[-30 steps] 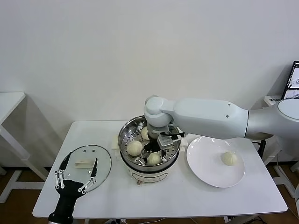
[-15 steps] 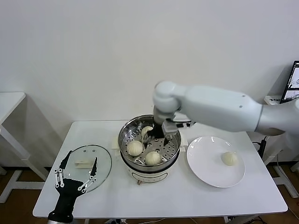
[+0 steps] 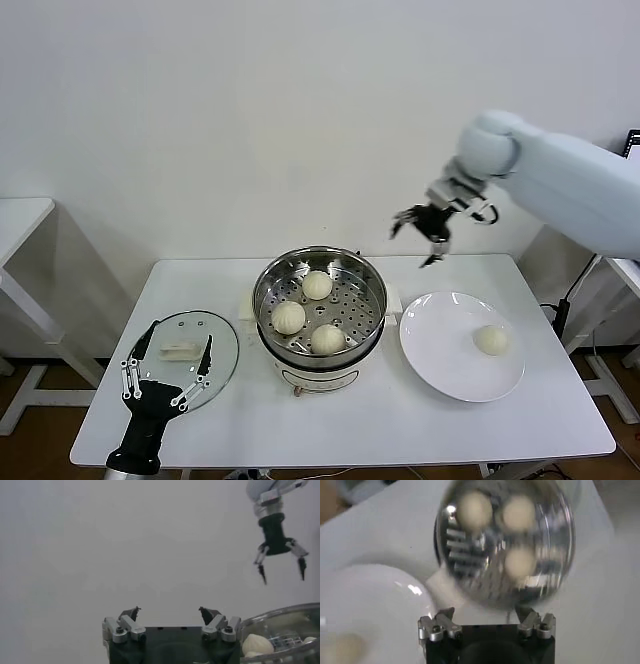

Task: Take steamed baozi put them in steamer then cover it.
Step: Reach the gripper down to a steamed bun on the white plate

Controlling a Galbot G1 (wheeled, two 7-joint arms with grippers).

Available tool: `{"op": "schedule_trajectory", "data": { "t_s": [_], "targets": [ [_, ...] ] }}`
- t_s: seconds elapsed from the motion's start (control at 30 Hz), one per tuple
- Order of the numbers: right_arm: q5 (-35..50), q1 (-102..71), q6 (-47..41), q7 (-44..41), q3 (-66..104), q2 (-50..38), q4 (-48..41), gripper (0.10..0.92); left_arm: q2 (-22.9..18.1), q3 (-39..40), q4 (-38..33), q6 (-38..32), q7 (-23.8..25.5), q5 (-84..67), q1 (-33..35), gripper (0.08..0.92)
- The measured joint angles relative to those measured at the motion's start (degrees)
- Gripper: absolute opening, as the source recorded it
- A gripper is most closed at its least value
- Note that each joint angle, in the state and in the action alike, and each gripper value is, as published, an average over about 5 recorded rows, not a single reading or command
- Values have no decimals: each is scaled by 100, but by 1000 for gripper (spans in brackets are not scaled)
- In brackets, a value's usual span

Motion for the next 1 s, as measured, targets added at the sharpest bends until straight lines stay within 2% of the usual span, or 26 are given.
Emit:
{"op": "schedule_trajectory", "data": {
  "t_s": [0.47,1.0],
  "targets": [
    [-167,-1261,-787,237,84,-476,-908,823,-68,-42,-11,-7,0,64,104,823],
    [-554,-2222,-928,673,404,-326,-1473,823,-47,-186,8,-14,19,10,46,823]
  ]
}}
